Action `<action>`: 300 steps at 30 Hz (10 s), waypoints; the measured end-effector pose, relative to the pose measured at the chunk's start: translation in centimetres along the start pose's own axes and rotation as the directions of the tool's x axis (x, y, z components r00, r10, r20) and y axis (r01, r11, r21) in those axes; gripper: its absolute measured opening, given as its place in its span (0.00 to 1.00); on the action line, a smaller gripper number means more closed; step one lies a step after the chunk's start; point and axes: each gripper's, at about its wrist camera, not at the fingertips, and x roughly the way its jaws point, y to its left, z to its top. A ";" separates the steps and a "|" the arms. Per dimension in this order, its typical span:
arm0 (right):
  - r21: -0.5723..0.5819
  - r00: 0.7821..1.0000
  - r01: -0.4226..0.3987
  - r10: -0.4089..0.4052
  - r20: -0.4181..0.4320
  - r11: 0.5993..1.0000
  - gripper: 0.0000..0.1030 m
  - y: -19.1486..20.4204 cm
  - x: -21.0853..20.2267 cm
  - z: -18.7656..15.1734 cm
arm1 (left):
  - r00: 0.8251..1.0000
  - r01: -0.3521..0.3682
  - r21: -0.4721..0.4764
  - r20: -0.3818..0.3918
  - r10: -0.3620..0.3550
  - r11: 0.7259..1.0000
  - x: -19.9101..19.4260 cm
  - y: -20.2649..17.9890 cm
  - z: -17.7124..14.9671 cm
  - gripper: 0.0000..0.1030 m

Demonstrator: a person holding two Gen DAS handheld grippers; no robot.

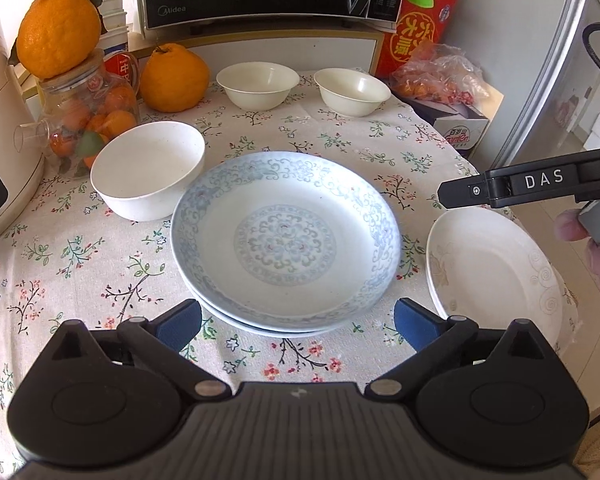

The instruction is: Organize plates and bowls

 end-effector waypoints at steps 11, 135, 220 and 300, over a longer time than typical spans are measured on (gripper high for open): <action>0.091 0.998 0.035 -0.029 -0.063 0.995 0.87 -5.4 0.0 -2.1 | 0.990 0.138 0.024 -0.039 -0.137 0.990 1.7 -4.8 -1.2 1.00; 0.254 0.992 -0.051 0.079 -0.102 0.966 0.15 3.8 6.4 3.0 | 0.997 0.005 -0.286 0.071 0.015 0.958 0.9 5.6 0.4 0.12; 0.307 0.958 -0.280 0.284 0.034 0.910 0.49 12.3 13.8 9.0 | 0.979 -0.134 -0.602 0.045 0.200 0.787 4.9 15.5 4.9 0.60; 0.098 0.967 -0.251 0.246 0.066 0.963 0.76 13.6 4.3 4.9 | 0.972 -0.234 -0.288 -0.055 0.228 0.928 -2.6 12.6 2.7 0.83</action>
